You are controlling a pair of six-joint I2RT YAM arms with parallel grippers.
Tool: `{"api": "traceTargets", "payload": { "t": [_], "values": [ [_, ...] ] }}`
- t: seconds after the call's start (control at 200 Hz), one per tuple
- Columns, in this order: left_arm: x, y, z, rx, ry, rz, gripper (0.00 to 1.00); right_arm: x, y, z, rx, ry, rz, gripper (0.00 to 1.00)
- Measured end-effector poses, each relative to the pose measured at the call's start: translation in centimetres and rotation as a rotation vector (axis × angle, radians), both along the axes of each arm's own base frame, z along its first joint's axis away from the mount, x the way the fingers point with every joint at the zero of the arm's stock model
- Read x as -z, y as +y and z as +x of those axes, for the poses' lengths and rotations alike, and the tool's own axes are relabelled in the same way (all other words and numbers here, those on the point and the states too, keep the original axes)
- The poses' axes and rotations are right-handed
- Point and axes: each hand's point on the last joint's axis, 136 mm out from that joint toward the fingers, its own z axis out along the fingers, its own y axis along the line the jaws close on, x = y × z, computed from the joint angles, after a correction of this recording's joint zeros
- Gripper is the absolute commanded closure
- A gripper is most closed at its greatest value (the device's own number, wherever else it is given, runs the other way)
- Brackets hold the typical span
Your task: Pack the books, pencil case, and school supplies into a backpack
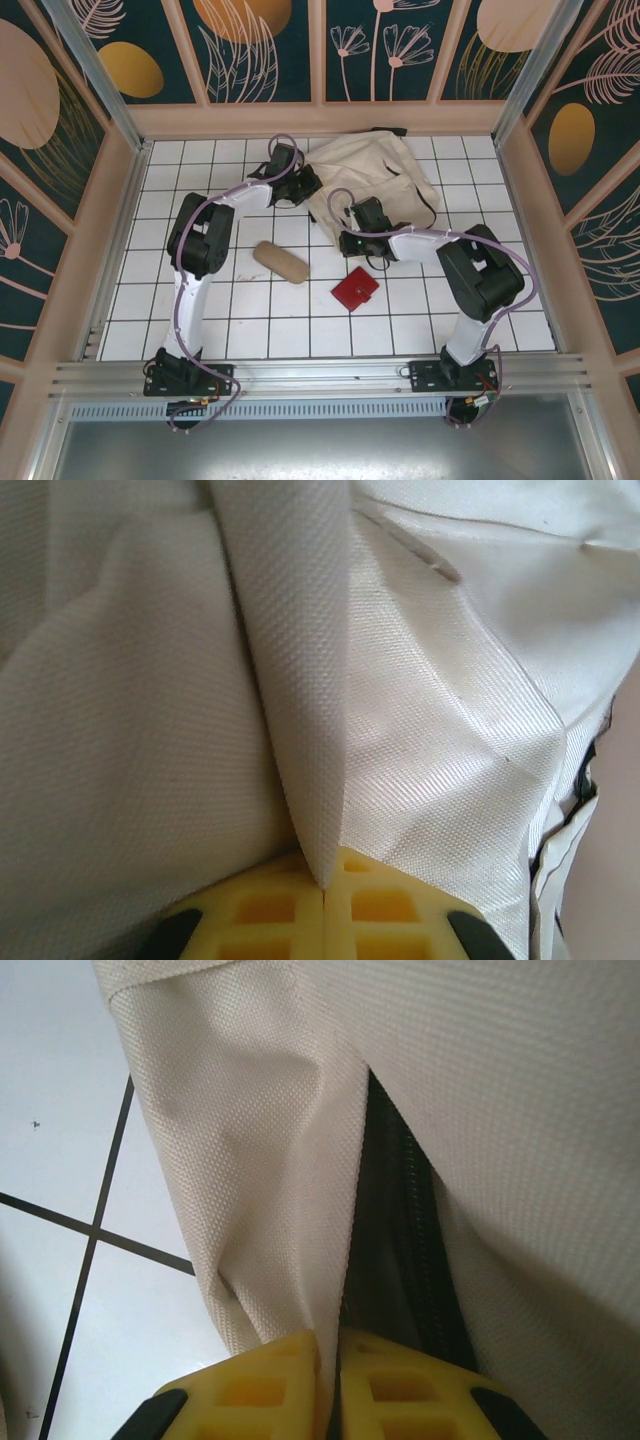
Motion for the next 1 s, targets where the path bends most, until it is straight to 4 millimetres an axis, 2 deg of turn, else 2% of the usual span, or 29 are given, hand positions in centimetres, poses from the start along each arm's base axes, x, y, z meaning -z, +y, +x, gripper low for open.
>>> {"api": "traceTargets", "payload": {
  "t": [0.145,0.22,0.315,0.36,0.46,0.525,0.651,0.761,0.896,1.001],
  "values": [
    [-0.8,-0.1,0.2,-0.002,-0.017,-0.002,1.0,-0.1,-0.6,0.1,-0.027,-0.058,-0.069,0.84],
    [-2.2,0.1,0.1,-0.014,-0.04,-0.002,1.0,-0.4,-0.5,0.1,-0.055,-0.103,-0.116,0.83],
    [-5.0,0.7,-0.5,-0.035,-0.074,-0.015,1.0,-0.9,-0.5,0.3,-0.08,-0.152,-0.142,0.78],
    [-6.4,1.0,-0.9,-0.045,-0.091,-0.026,1.0,-1.5,-0.5,0.6,-0.081,-0.172,-0.141,0.7],
    [-8.8,2.0,-1.4,-0.075,-0.126,-0.044,1.0,-3.2,-0.4,1.0,-0.081,-0.21,-0.111,0.45],
    [-9.6,2.9,-1.4,-0.104,-0.136,-0.05,1.0,-4.8,-0.1,1.0,-0.083,-0.23,-0.069,0.38],
    [-10.1,4.4,-1.2,-0.154,-0.136,-0.055,1.0,-8.7,0.4,1.0,-0.06,-0.258,0.063,0.37],
    [-10.4,4.7,-1.3,-0.176,-0.126,-0.076,1.0,-11.8,0.4,1.3,-0.005,-0.263,0.202,0.37],
    [-11.1,4.6,-1.4,-0.19,-0.12,-0.103,1.0,-13.6,0.4,1.2,0.07,-0.225,0.34,0.37],
    [-11.4,4.5,-1.4,-0.196,-0.121,-0.125,1.0,-14.1,0.0,1.4,0.144,-0.174,0.418,0.46]
  ]
}}
